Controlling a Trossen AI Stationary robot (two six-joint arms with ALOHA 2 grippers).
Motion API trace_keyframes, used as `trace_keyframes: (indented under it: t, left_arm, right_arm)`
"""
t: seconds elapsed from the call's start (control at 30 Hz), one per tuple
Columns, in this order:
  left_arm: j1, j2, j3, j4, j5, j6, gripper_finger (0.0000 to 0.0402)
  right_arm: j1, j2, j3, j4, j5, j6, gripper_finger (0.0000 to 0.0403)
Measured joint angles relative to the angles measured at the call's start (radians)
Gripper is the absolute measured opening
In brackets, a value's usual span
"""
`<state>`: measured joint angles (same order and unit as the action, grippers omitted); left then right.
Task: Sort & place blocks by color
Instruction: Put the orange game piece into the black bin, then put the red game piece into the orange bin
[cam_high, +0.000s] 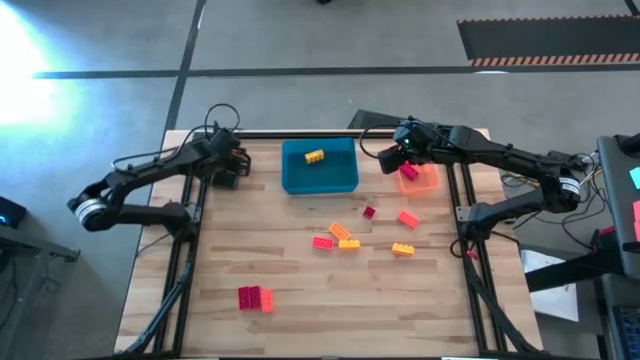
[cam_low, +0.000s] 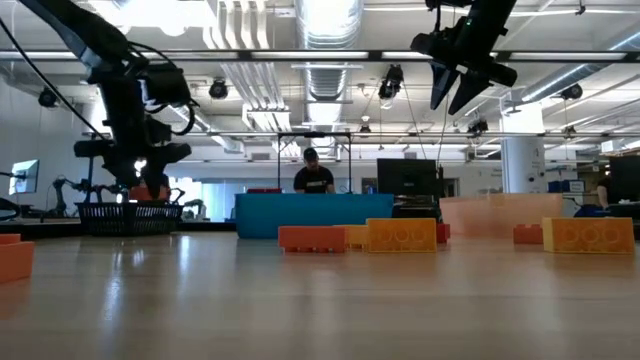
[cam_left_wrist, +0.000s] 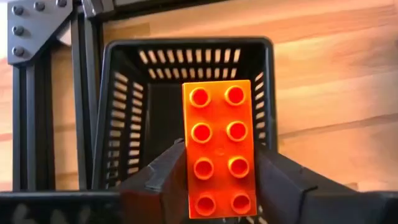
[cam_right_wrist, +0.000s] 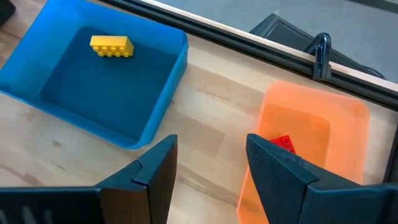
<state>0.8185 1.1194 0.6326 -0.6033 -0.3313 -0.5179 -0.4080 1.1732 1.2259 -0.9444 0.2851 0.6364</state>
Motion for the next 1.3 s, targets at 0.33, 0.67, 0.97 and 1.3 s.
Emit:
trace_keyframes:
  t: [0.33, 0.67, 0.97, 1.3]
  left_arm:
    - [0.0, -0.009, 0.027, -0.008, -0.025, 0.034, 0.0247]
    - [-0.116, -0.152, 0.108, 0.009, 0.202, -0.032, 0.025]
    - [-0.391, -0.299, 0.096, 0.266, 0.21, -0.131, 0.025]
    - [-0.506, -0.28, 0.095, 0.576, 0.209, -0.155, 0.0251]
  right_arm:
    - [0.0, 0.0, 0.0, 0.001, -0.088, 0.012, 0.0177]
    - [0.091, 0.0, 0.0, 0.026, -0.342, 0.199, 0.0164]
    - [0.258, 0.058, 0.002, 0.034, -0.336, 0.474, 0.0153]
    - [0.268, 0.263, 0.002, -0.018, -0.365, 0.552, 0.0196]
